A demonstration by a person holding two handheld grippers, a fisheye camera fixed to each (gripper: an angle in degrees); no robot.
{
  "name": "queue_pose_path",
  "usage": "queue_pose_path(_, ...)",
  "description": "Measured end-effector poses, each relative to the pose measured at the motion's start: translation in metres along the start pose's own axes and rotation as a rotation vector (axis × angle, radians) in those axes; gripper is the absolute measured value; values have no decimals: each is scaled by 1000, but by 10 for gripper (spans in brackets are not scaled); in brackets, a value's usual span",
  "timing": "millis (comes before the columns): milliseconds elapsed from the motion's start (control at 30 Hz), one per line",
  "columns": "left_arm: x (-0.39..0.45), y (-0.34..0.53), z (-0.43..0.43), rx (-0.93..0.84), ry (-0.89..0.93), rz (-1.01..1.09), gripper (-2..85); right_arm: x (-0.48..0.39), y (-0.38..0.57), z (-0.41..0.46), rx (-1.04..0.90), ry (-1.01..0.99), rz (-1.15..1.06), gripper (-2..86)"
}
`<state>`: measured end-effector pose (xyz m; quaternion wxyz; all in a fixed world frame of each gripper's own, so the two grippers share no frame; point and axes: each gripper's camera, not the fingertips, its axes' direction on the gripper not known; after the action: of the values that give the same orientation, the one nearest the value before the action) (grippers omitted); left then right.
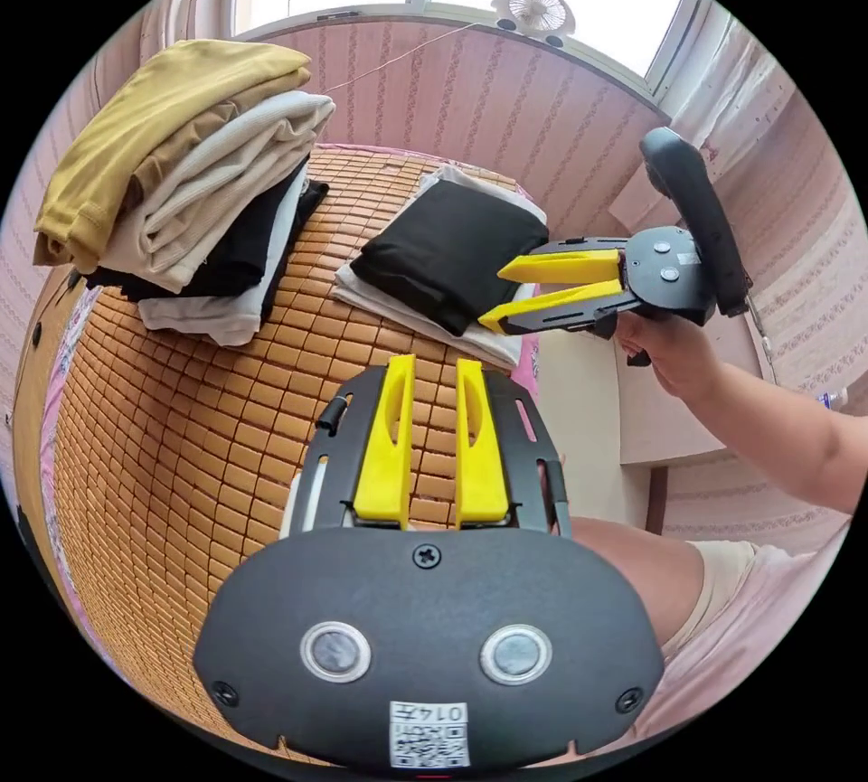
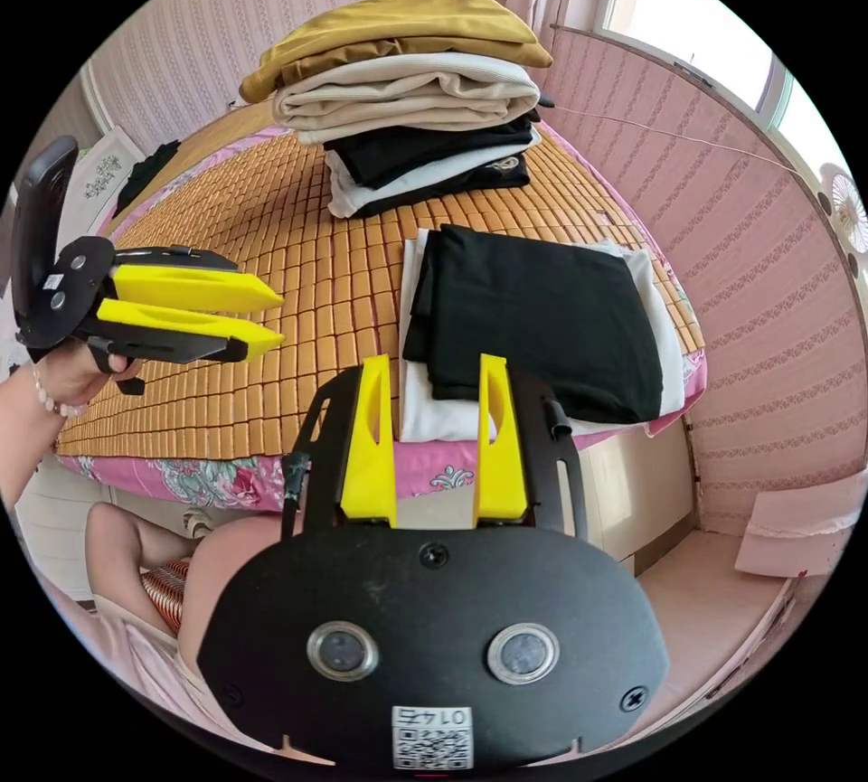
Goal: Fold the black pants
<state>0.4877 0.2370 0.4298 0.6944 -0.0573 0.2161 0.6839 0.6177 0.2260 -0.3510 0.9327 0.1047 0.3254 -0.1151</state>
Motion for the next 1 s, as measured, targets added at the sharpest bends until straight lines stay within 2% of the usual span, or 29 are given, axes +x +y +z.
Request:
queue_pose_path(100, -15, -28, 35, -1, 40, -26, 77, 13, -4, 30, -87, 23, 25, 131)
queue_pose_path(200, -17, -48, 71, -41, 88, -18, 82, 13, 0, 40, -78, 42, -12, 118)
queue_pose_path(267, -20, -55, 95, -115, 111, -66, 69, 11, 1, 43, -88, 65, -26, 99)
queue_pose_path(400, -25, -52, 85, -78, 139, -80, 12, 17, 1, 28, -76, 48, -2, 58)
queue_pose_path(567, -18, -23, 11, 75, 83, -41, -8, 9, 13, -59, 154, 69, 5, 51)
queue_pose_path(733, -1, 42, -80, 170, -25, -36, -10, -36, 24, -157, 386, -61, -69, 45)
queue_pose_path(1000, 8, 210, -258, 90, -238, -189, -10, -175, 17, -208, 518, -359, -311, 42)
